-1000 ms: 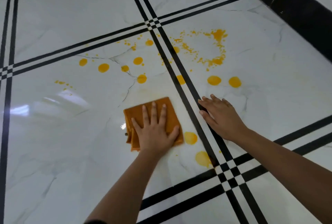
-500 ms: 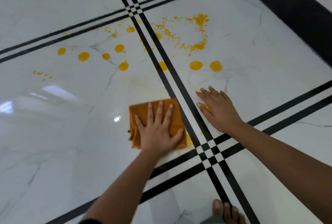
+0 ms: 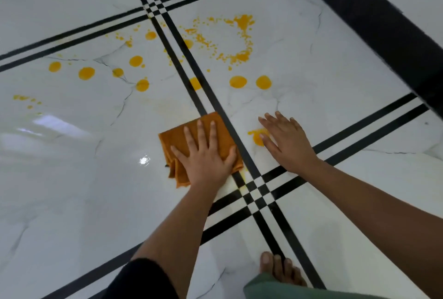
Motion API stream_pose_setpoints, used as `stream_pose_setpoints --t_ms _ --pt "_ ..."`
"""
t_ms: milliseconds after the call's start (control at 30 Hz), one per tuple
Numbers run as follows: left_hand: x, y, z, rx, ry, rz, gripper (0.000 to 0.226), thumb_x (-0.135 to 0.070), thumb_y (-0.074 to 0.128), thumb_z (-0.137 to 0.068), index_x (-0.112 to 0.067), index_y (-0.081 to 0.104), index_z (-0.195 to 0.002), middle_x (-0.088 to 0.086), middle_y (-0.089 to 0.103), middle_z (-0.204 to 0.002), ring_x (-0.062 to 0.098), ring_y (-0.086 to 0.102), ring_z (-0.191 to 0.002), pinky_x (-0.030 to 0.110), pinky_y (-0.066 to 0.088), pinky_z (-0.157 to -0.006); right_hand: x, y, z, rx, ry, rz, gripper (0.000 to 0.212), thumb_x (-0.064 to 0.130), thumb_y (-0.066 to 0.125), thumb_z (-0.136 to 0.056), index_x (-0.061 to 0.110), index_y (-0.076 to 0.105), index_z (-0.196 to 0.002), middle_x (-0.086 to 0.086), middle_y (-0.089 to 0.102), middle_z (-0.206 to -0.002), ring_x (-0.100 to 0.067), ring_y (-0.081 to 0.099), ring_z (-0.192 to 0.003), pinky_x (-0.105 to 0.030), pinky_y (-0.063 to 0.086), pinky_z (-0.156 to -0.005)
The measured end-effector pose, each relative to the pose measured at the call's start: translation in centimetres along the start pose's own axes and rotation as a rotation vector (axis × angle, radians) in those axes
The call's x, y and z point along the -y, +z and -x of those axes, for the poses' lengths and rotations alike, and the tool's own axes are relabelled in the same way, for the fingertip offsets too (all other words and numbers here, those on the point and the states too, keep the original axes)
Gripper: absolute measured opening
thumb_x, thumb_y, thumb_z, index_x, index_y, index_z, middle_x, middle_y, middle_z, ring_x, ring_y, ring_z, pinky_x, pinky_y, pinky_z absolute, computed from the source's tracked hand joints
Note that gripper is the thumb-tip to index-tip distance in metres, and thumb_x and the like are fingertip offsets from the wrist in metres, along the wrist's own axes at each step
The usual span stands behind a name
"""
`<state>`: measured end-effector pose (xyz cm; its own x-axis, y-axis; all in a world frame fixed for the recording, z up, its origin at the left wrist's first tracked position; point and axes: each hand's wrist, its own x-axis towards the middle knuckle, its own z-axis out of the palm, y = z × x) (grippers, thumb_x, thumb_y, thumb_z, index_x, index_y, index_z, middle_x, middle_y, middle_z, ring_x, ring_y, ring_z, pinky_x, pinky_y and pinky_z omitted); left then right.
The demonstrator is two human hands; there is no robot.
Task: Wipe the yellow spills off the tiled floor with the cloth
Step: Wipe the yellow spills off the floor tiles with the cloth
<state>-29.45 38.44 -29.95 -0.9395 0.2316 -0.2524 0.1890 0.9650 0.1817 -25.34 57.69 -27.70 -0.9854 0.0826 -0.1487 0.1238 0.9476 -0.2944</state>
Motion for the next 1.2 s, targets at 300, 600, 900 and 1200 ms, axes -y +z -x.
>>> stream_pose_setpoints --t_ms 300,600,900,1200 --pt "-1.5 -0.4 -1.4 0.026 0.104 -0.062 0.079 -0.074 0.013 -0.081 -0.036 -0.017 -0.144 -0.001 -0.013 -0.157 0.031 -0.018 -0.141 0.069 -0.007 -0.104 -2.3 1.1 1.7 -0.034 0.11 -0.009 0.071 0.053 0.008 -0.087 0.017 0.033 -0.143 -0.008 0.031 -0.151 -0.025 0.021 -0.142 -0.043 0.014 -0.114" --pt "-3.8 -0.5 -4.2 0.067 0.347 -0.138 0.074 -0.073 0.014 -0.082 -0.04 -0.014 -0.143 -0.005 -0.01 -0.157 0.028 -0.015 -0.142 0.068 -0.006 -0.105 -3.9 2.0 2.4 -0.093 0.165 0.003 0.063 0.047 0.014 -0.092 0.015 0.029 -0.144 -0.009 0.028 -0.152 -0.026 0.021 -0.142 -0.044 0.015 -0.113" --pt "-4.1 -0.7 -5.5 0.071 0.451 -0.187 0.073 -0.074 0.005 -0.078 -0.045 -0.013 -0.142 -0.009 -0.009 -0.156 0.026 -0.012 -0.143 0.065 -0.007 -0.105 -5.5 2.5 2.9 -0.122 0.245 0.031 0.064 0.047 0.016 -0.093 0.015 0.018 -0.147 -0.007 0.024 -0.154 -0.023 0.017 -0.143 -0.041 0.009 -0.113" --pt "-4.0 -0.5 -5.0 0.075 0.5 -0.216 0.073 -0.076 0.003 -0.077 -0.045 -0.017 -0.14 -0.009 -0.011 -0.156 0.025 -0.012 -0.143 0.066 -0.006 -0.106 -5.6 2.4 2.9 -0.118 0.229 0.047 0.063 0.047 0.014 -0.093 0.015 0.023 -0.146 -0.006 0.025 -0.154 -0.023 0.016 -0.143 -0.042 0.009 -0.114"
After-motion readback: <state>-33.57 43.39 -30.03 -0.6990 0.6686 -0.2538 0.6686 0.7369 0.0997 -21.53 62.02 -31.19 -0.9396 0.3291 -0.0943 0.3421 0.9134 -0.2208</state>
